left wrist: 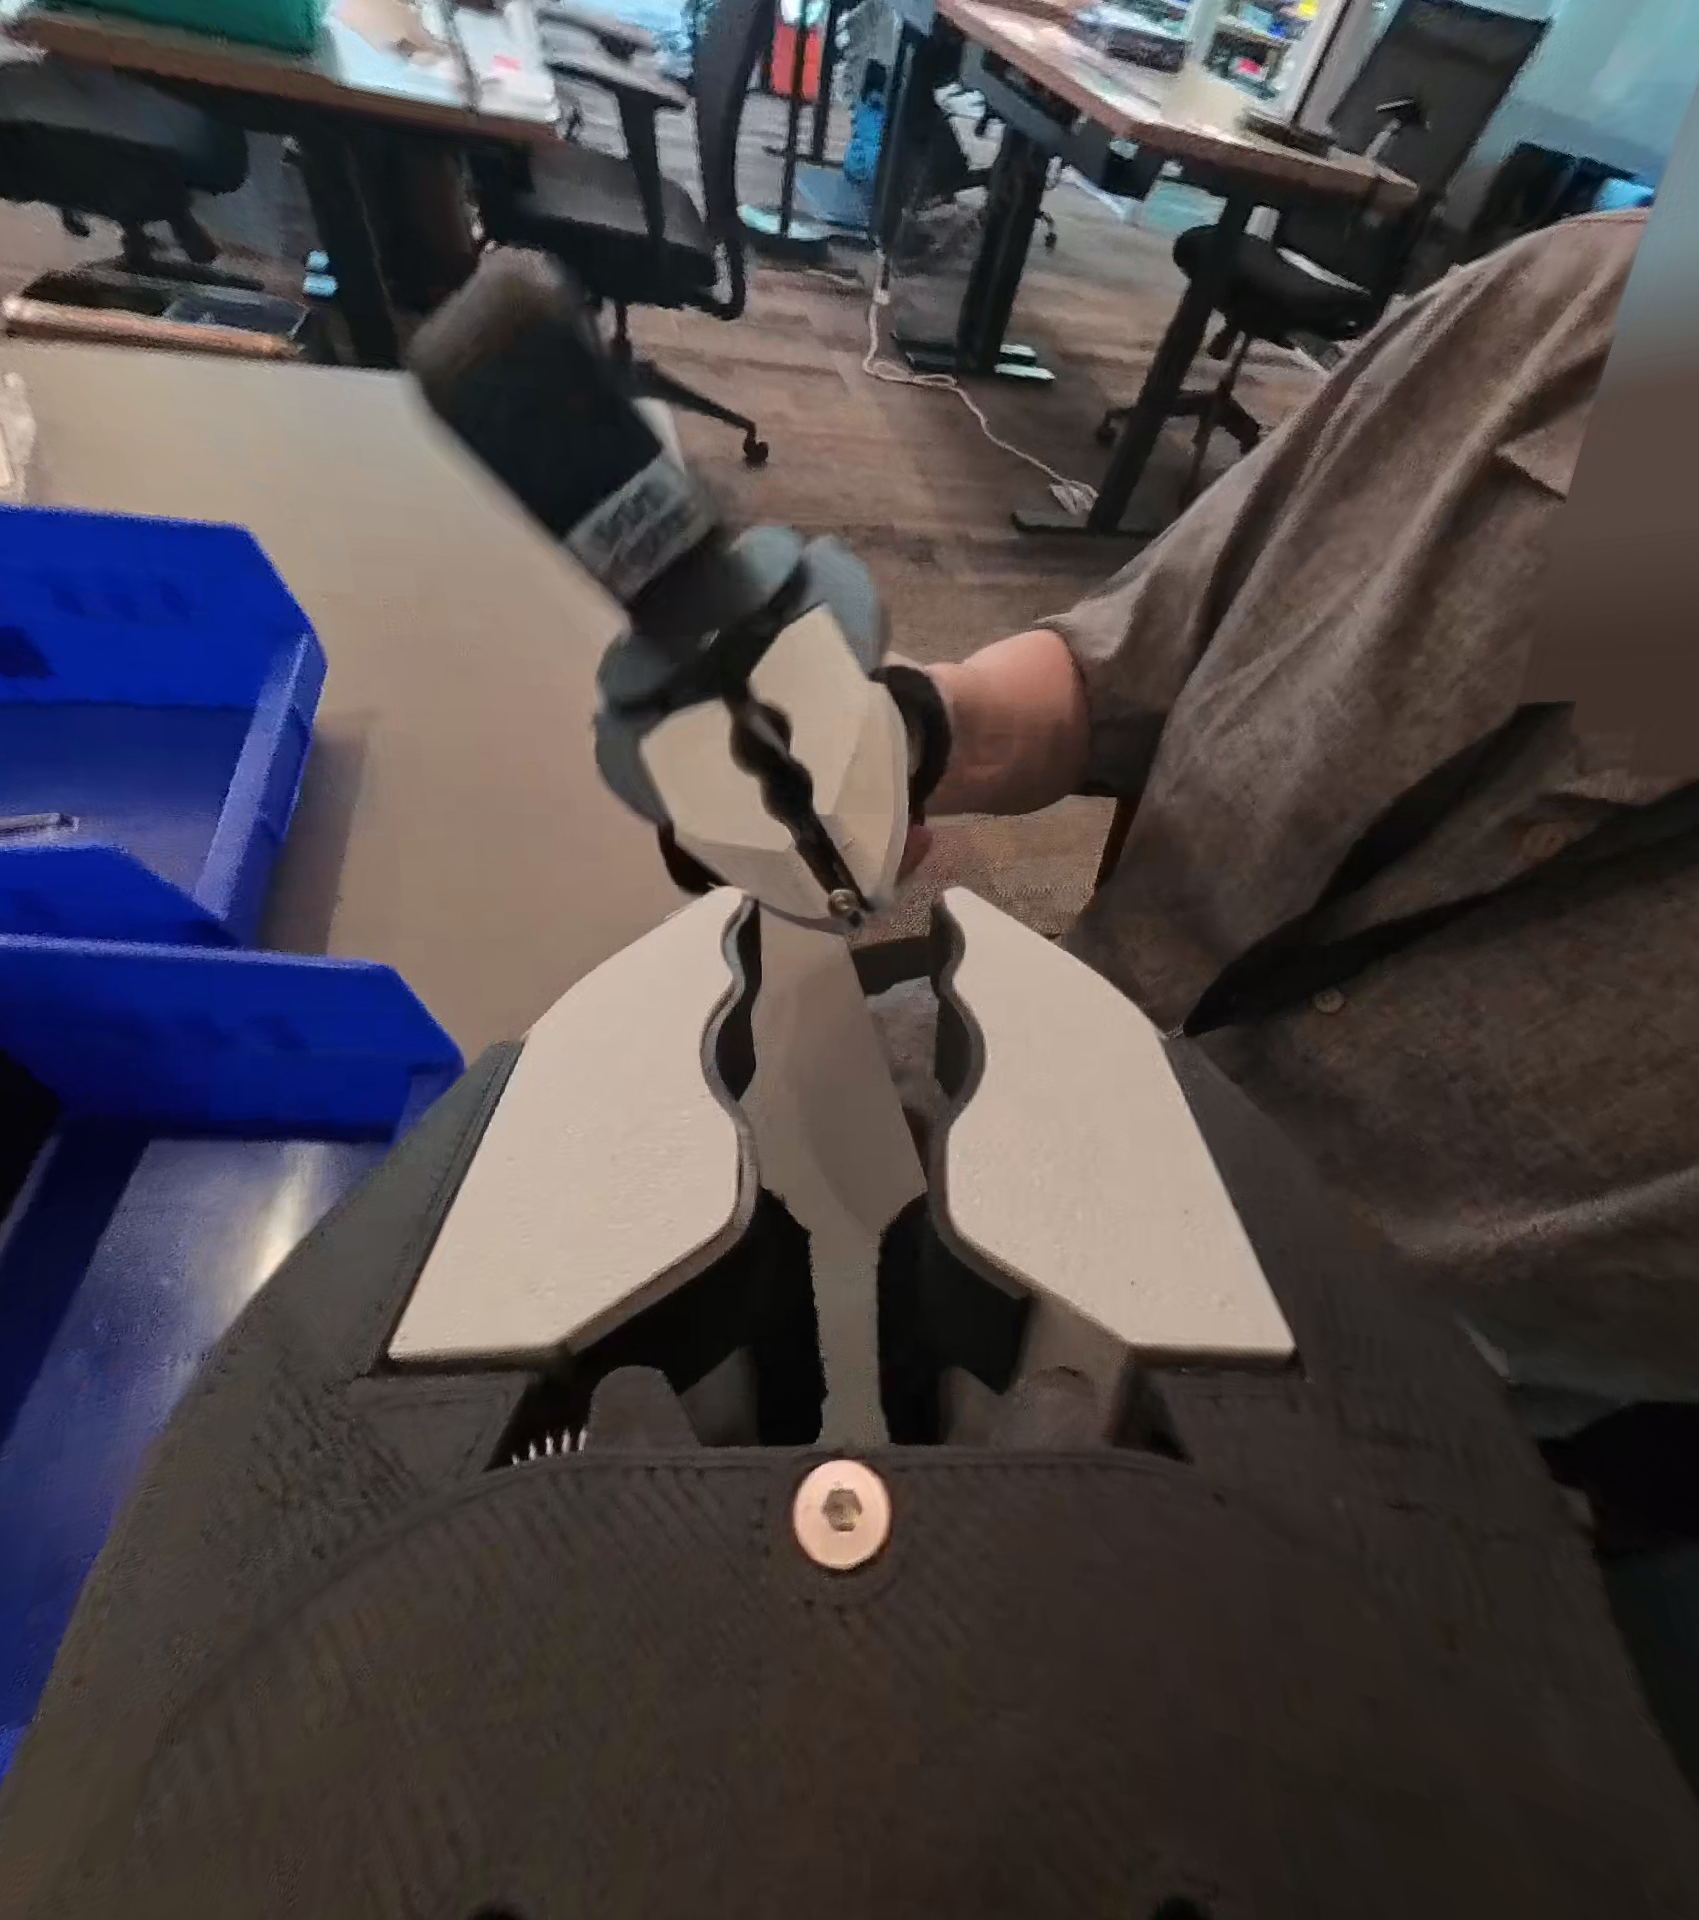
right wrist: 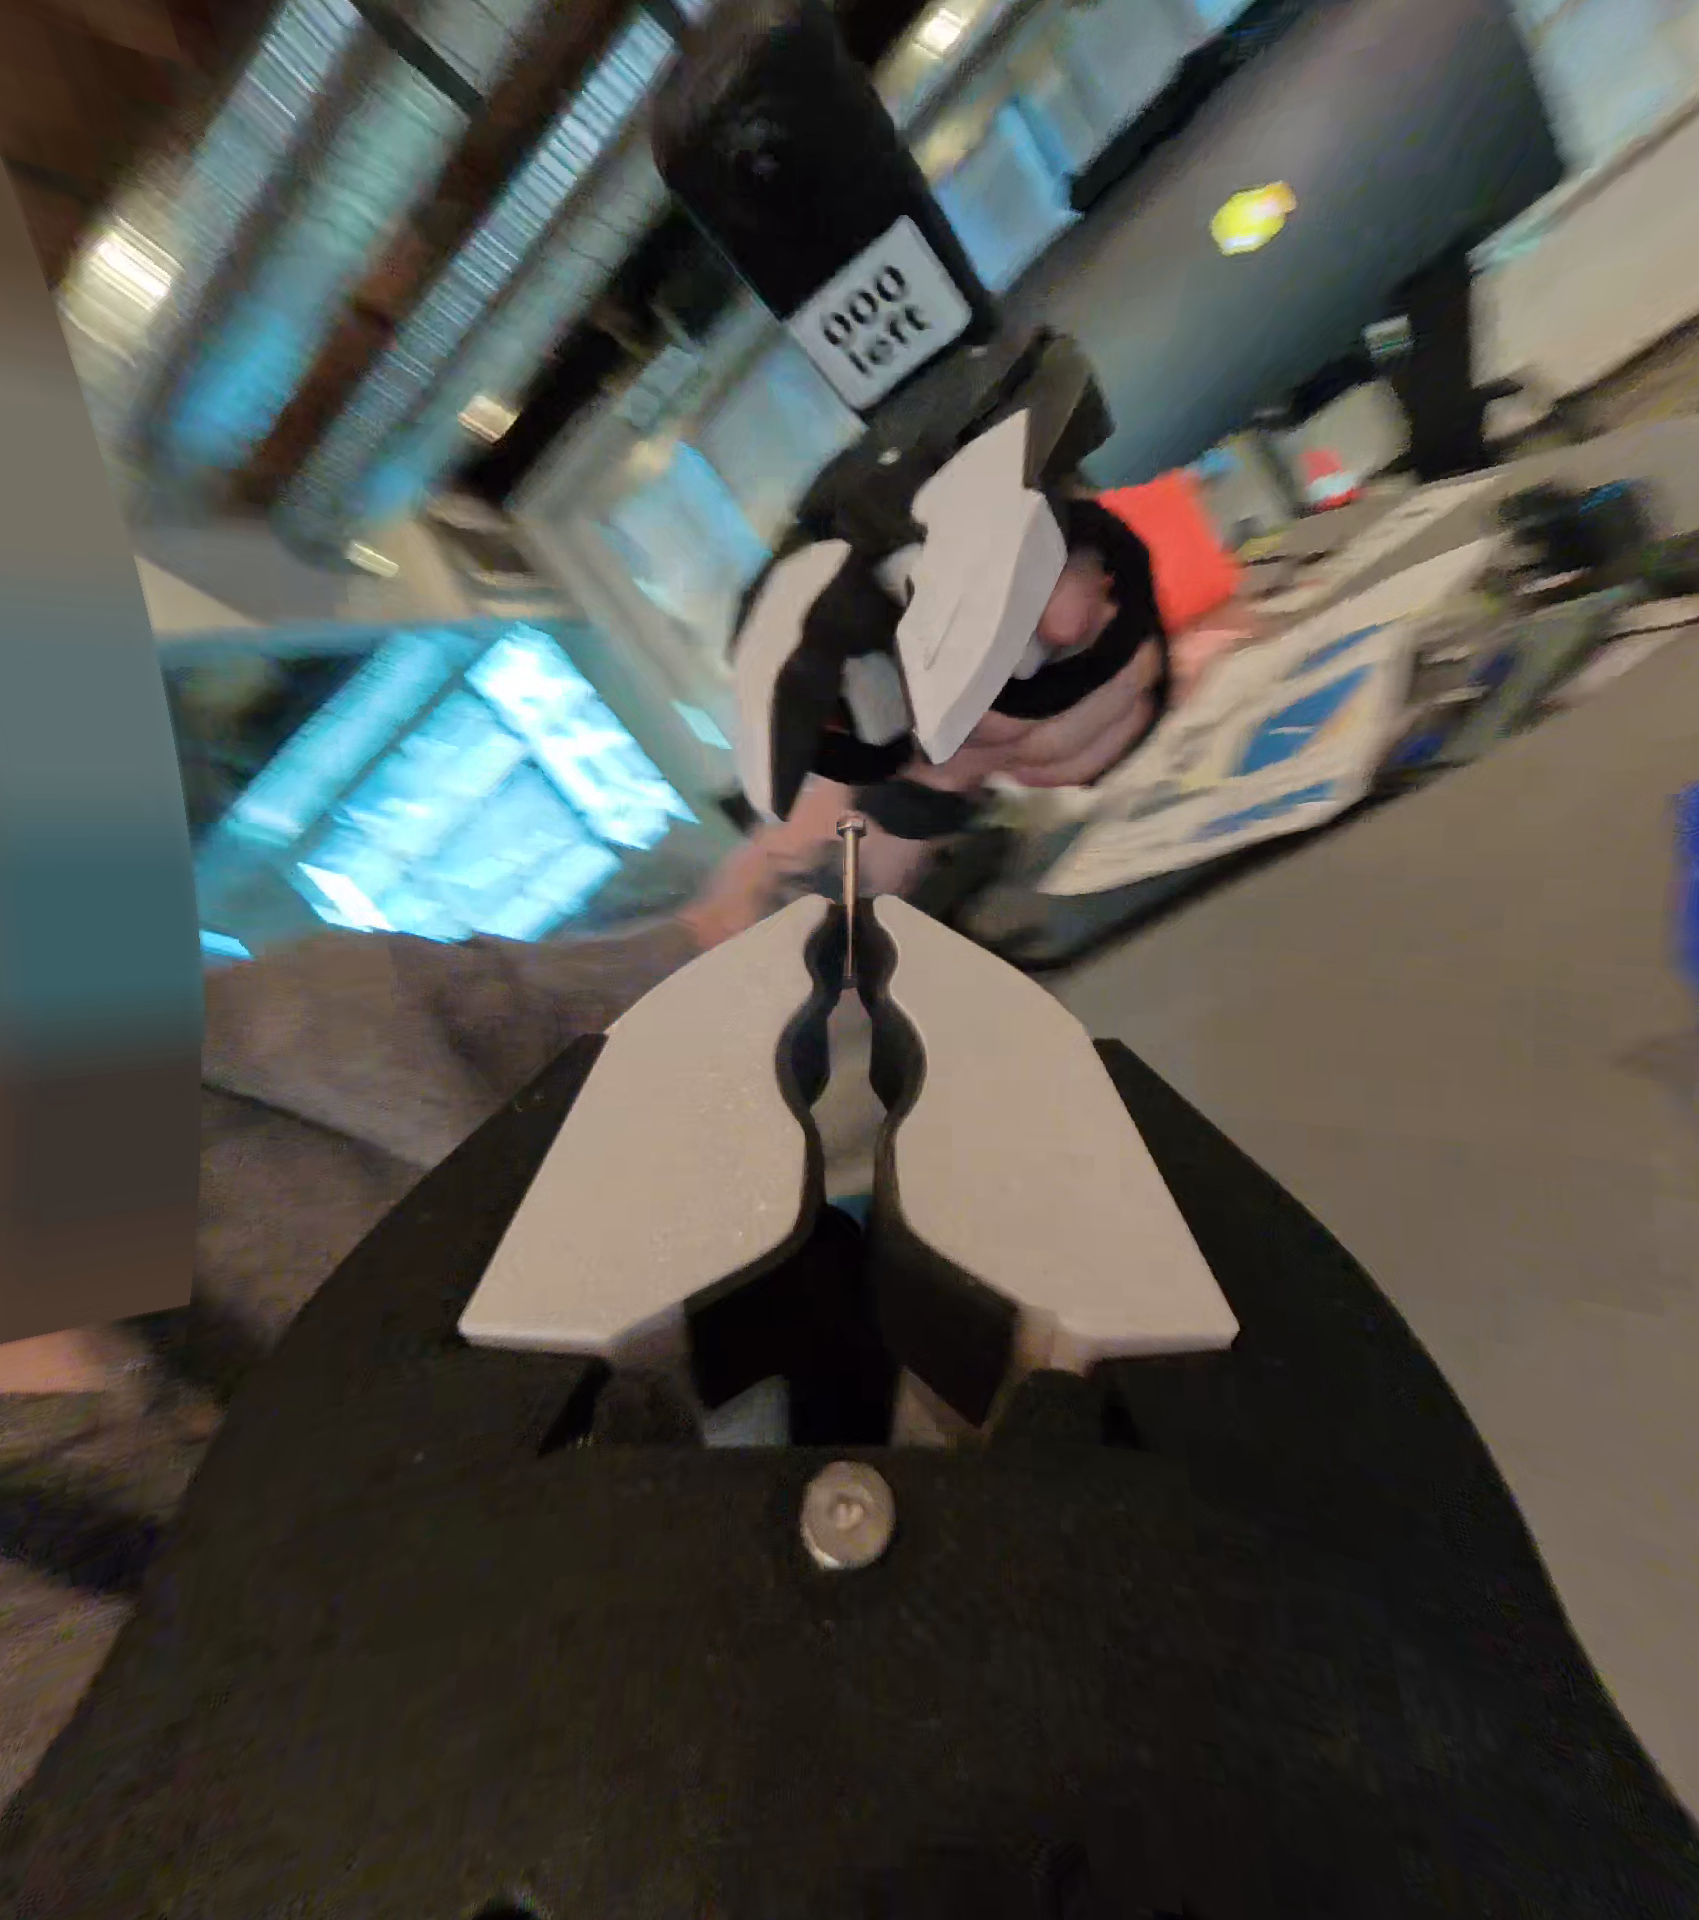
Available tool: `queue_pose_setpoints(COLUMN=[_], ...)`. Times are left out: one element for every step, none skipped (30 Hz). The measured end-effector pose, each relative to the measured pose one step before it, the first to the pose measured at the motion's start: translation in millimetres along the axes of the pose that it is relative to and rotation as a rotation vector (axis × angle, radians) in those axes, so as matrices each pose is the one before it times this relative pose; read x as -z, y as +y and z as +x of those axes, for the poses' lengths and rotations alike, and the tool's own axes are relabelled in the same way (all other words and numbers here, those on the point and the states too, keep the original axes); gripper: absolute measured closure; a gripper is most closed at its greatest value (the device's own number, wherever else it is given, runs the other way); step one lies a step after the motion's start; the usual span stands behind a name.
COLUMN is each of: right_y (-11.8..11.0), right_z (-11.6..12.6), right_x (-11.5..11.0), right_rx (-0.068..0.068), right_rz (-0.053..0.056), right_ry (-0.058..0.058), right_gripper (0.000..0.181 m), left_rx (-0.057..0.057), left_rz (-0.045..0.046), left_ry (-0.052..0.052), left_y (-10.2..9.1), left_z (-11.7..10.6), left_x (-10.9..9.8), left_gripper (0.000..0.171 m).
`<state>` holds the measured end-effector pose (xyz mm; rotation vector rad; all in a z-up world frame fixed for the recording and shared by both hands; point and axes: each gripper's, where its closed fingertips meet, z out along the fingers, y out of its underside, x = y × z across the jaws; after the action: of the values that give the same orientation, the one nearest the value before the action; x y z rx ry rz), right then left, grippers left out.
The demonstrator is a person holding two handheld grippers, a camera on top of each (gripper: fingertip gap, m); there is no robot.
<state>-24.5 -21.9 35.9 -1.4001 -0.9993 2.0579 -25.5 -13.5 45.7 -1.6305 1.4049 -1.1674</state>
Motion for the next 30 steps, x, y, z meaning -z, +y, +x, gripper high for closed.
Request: queue_pose_setpoints(right_y=[0.51,-0.06,0.01,0.56,0.51,0.02,0.37,1.2,1.05,-0.13,-0.45,-0.14,-0.66,-0.84,-0.61,0.1,0.15,0.08,-0.09,-0.35,-0.44,-0.12,-0.22,0.07,0.51,0.41,0.58,0.46,0.07,-0.22], right_z=[6.64,3.73,1.64,2.32,1.38,-0.02,0.31,0.74,0.48,0.0,-0.17,-0.1,-0.06,-0.45,-0.59,0.01,0.21,-0.11,0.02,0.25,0.02,-0.15,0.4,0.48,0.24,0.07,-0.14,-0.06,-0.48,-1.5], right_x=[2.01,0.99,0.22,-0.27,-0.39,-0.26,-0.24,-0.24,-0.24,0.37,0.55,0.19,0.25,0.26,0.03,-0.04,-0.16,-0.04,0.03,0.23,0.16,0.09,0.13,0.13,0.02,0.01,-0.15,-0.25,-0.2,-0.17], right_rx=[0.105,0.0965,0.0874,0.0818,0.0687,0.0447,0.0324,0.0282,0.0204,0.0148,0.0128,0.0128,0.0116,0.0042,0.0003,0.0027,0.001,-0.0046,-0.0016,0.0018,0.0018,0.0014,0.0024,0.0059,0.0058,0.0061,0.0038,-0.0019,-0.0088,-0.0245], right_rz=[-0.033,-0.0254,-0.0253,-0.0266,-0.0212,-0.0131,-0.0113,-0.0134,-0.0118,-0.0032,-0.0026,-0.0068,-0.001,0.0018,0.0011,-0.0016,-0.0006,0.0008,0.0007,0.0016,0.0015,-0.0005,0.0004,-0.002,-0.0058,-0.0042,-0.0041,-0.0017,0.0015,0.0056], right_ry=[0.104,0.0836,0.0669,0.0673,0.053,0.0321,0.0266,0.0242,0.0179,0.0124,0.0091,0.0091,0.0082,0.0027,-0.0015,0.0018,0.002,-0.0031,-0.0005,0.0023,0.0014,0.0004,0.0048,0.0052,0.0044,0.0044,0.0019,-0.0014,-0.0097,-0.0247], right_gripper=[0.179,0.179,0.179,0.179,0.179,0.179,0.179,0.179,0.179,0.179,0.179,0.179,0.179,0.179,0.179,0.179,0.179,0.179,0.179,0.179,0.179,0.179,0.179,0.179,0.179,0.179,0.179,0.179,0.179,0.179], left_rx=[0.0314,0.0399,0.037,0.0314,0.0312,0.0232,0.0176,0.0106,0.0001,0.0022,-0.0018,-0.002,-0.0022,-0.0022,0.0007,-0.0002,-0.0009,-0.0018,-0.001,0.0017,0.001,-0.0007,-0.0033,-0.0038,-0.0056,-0.0062,-0.0098,-0.0144,-0.0169,-0.0229], left_rz=[-0.01083,-0.0077,-0.00833,-0.00164,0.00208,0.00497,0.00222,-0.00009,-0.00356,-0.00725,-0.00552,-0.00688,-0.00586,-0.00559,-0.00276,-0.00146,-0.00218,0.00066,0.00137,-0.00072,0.00058,0.00003,0.00129,-0.00098,-0.00549,-0.00592,-0.00814,-0.00745,-0.00717,-0.00585], left_ry=[-0.0144,-0.0228,-0.009,-0.0067,-0.0147,0.0091,0.0047,-0.0057,0.0047,-0.005,0.0037,0.0019,0.0017,0.0057,0.0009,0.0065,0.0021,-0.0012,0.0071,0.0048,0.001,0.0047,-0.0062,-0.0067,-0.0065,-0.0051,-0.0057,-0.0074,-0.0036,0.0024], left_y=[2.14,1.98,1.56,0.62,-0.01,-0.7,-0.35,-0.05,0.68,1.26,1.08,1.26,0.87,0.75,0.24,0.03,0.08,-0.21,-0.18,-0.11,-0.16,-0.17,-0.55,-0.09,0.36,0.57,0.71,0.53,0.44,0.11], left_z=[-2.8,-4.18,-2.53,-1.92,-3.27,-0.14,-0.49,-1.8,0.2,-0.85,0.94,0.89,0.84,1.29,0.5,1.3,0.48,-0.02,0.96,0.61,0.04,0.85,-0.45,-0.32,-0.37,-0.2,-0.15,-0.25,0.51,1.44], left_x=[-0.86,-1.11,-1.37,-1.19,-0.4,-0.25,0.26,0.51,0.1,-0.21,-0.86,-1.17,-1.26,-1.37,-1.02,-0.85,-0.71,-0.28,-0.19,0.01,0.19,-0.11,-0.17,-0.38,-0.32,-0.24,-0.18,0.0,0.07,0.24], left_gripper=[0.14,0.14,0.14,0.141,0.144,0.145,0.15,0.151,0.152,0.152,0.152,0.152,0.152,0.152,0.152,0.152,0.153,0.153,0.157,0.16,0.164,0.165,0.165,0.166,0.166,0.166,0.166,0.166,0.166,0.166])
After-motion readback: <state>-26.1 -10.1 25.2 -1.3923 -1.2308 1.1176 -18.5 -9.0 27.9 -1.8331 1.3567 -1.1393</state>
